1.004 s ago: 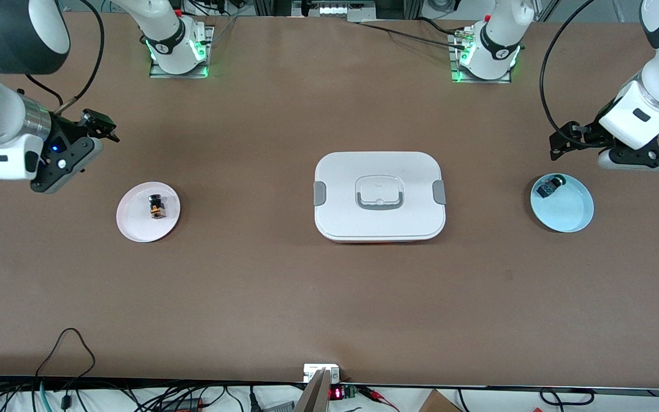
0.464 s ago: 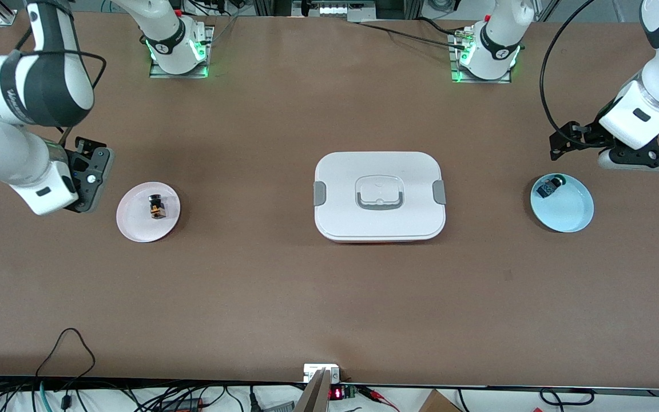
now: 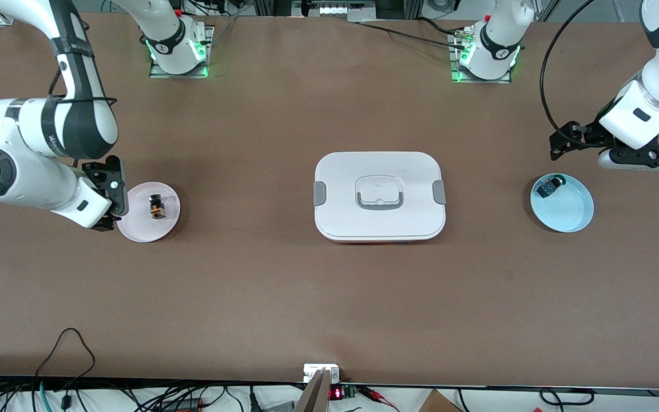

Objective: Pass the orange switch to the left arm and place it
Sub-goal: 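Move the right gripper down over the orange switch on the pink plate, then lower the right gripper and close it on the orange switch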

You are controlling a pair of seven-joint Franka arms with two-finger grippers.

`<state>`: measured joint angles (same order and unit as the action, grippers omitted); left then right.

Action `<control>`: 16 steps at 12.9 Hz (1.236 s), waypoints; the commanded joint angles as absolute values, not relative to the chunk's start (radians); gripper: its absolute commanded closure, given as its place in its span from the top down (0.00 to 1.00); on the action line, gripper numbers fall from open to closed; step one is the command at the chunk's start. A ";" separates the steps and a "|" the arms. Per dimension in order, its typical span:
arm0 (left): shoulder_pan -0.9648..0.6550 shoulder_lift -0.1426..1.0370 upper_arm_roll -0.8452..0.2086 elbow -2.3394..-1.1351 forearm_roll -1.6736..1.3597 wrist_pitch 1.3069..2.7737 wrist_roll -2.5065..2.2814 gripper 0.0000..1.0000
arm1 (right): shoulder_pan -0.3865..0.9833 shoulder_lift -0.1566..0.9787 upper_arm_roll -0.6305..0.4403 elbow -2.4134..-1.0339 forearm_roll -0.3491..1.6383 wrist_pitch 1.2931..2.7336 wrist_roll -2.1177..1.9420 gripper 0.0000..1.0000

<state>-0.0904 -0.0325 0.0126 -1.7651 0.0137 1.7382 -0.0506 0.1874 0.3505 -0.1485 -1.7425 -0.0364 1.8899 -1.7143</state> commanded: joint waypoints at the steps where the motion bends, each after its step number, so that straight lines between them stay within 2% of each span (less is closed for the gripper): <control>1: -0.101 -0.026 0.023 -1.743 0.009 1.717 -0.055 1.00 | 0.181 0.337 -0.141 -1.830 -0.032 1.989 -1.808 1.00; 7: -0.101 -0.026 0.021 -1.743 0.008 1.717 -0.055 1.00 | 0.179 0.423 -0.138 -1.891 0.034 2.133 -2.028 1.00; 16: -0.101 -0.026 0.021 -1.743 0.008 1.717 -0.055 1.00 | 0.164 0.426 -0.138 -2.051 0.112 2.307 -2.036 1.00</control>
